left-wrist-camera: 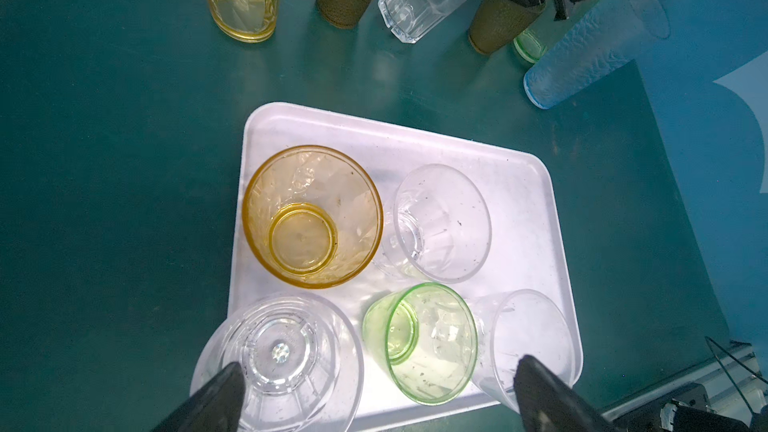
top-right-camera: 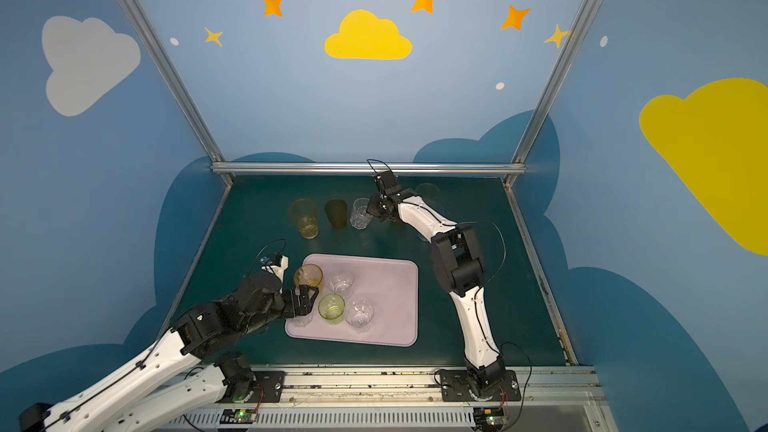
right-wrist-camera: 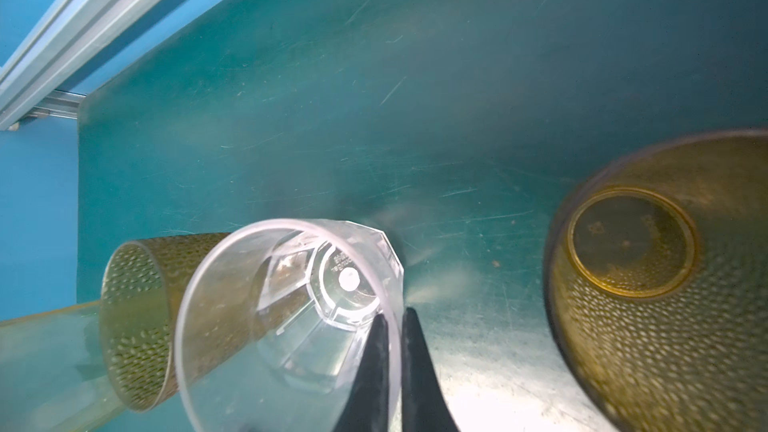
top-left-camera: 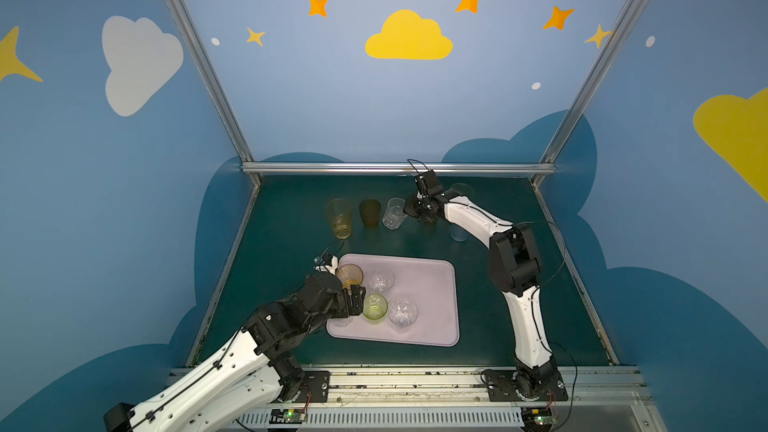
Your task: Place the glasses into the tray
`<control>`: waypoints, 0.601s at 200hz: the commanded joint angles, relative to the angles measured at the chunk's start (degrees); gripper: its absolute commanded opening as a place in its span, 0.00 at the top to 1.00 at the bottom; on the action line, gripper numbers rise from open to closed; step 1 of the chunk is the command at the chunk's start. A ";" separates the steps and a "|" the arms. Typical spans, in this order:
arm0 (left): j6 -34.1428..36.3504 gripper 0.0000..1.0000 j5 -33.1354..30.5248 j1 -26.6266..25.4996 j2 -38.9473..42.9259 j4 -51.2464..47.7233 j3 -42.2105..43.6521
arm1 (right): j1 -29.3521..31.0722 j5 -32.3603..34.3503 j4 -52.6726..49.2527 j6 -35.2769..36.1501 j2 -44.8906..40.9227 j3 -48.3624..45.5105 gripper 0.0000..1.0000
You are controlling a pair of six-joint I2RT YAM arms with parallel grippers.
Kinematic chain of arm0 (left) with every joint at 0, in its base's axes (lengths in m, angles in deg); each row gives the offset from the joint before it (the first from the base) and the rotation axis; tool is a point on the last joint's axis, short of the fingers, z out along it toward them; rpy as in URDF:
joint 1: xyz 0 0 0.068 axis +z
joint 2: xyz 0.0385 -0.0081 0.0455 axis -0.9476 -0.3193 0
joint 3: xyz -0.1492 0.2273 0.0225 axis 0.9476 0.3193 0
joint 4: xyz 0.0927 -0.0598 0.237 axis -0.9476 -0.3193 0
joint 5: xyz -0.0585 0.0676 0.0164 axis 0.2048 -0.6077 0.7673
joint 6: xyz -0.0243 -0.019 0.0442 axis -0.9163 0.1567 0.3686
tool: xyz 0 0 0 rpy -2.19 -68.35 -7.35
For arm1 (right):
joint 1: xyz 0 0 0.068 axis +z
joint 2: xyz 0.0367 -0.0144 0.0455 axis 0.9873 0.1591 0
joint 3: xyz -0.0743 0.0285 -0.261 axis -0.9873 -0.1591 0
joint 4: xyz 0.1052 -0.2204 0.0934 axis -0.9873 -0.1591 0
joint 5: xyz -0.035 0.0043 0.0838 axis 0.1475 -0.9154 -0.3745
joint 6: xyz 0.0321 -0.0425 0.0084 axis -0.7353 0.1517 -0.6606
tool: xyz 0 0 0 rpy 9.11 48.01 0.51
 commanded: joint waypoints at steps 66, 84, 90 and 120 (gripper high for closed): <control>-0.16 0.00 -0.81 0.21 0.15 1.01 0.62 | 0.42 0.18 -2.37 0.67 -1.30 -0.88 1.00; -0.17 0.00 -0.62 0.23 0.13 1.01 0.55 | 0.35 0.15 -2.19 0.61 -1.72 -1.24 1.00; -0.17 0.00 -0.61 0.21 0.18 0.93 0.47 | 0.40 0.17 -2.09 0.70 -1.86 -1.41 1.00; -0.43 0.00 -0.44 0.23 0.47 0.66 0.36 | 0.46 -0.52 -1.22 0.72 -2.84 -2.31 1.00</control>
